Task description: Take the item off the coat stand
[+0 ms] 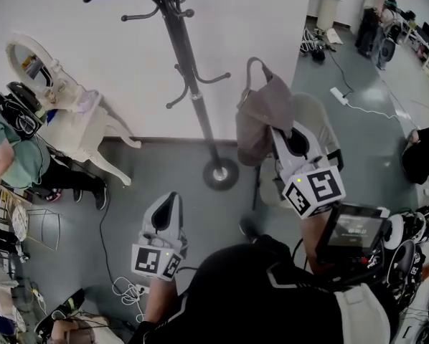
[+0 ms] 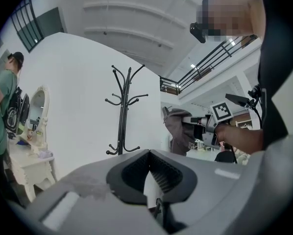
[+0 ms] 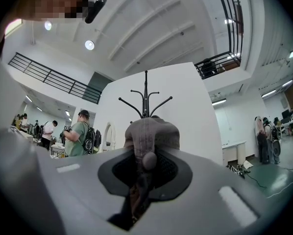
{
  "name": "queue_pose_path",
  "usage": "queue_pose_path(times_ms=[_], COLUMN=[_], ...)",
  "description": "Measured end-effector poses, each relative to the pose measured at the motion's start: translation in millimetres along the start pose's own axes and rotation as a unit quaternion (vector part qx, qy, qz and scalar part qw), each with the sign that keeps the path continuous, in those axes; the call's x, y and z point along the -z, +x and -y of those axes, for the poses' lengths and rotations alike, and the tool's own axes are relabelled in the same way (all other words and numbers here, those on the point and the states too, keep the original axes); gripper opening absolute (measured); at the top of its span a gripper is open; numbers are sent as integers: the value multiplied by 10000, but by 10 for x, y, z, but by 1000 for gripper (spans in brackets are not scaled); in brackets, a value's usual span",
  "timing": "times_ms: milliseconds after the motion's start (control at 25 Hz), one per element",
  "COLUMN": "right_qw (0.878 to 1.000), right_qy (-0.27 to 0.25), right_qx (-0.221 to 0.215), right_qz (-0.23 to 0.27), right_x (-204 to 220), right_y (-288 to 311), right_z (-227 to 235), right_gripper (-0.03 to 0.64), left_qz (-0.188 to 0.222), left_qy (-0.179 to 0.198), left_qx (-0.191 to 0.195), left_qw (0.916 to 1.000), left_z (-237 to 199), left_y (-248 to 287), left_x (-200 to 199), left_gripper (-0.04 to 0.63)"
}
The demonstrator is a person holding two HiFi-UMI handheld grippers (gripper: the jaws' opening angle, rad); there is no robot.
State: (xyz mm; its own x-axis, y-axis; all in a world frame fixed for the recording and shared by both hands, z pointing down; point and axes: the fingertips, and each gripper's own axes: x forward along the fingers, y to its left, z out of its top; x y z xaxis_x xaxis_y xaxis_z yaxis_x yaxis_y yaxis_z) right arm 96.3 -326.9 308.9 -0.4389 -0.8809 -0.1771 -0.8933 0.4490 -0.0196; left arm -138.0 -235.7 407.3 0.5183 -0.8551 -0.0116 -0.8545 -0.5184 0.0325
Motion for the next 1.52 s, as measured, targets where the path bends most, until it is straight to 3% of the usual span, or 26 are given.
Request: queue_pose_path(times_ms=[1520], right_qw=[9996], right_qy=[62], right_qx=[97], right_qz=[-261], right_x=[291], right_y=[99], right_z=[39], right_gripper=[29], left_qz=[-93], left_qy=[-9], left_qx=[-28], left_qw=[10000], left_z=[-153], left_y=[103], left_x=[57], left_gripper=[-9])
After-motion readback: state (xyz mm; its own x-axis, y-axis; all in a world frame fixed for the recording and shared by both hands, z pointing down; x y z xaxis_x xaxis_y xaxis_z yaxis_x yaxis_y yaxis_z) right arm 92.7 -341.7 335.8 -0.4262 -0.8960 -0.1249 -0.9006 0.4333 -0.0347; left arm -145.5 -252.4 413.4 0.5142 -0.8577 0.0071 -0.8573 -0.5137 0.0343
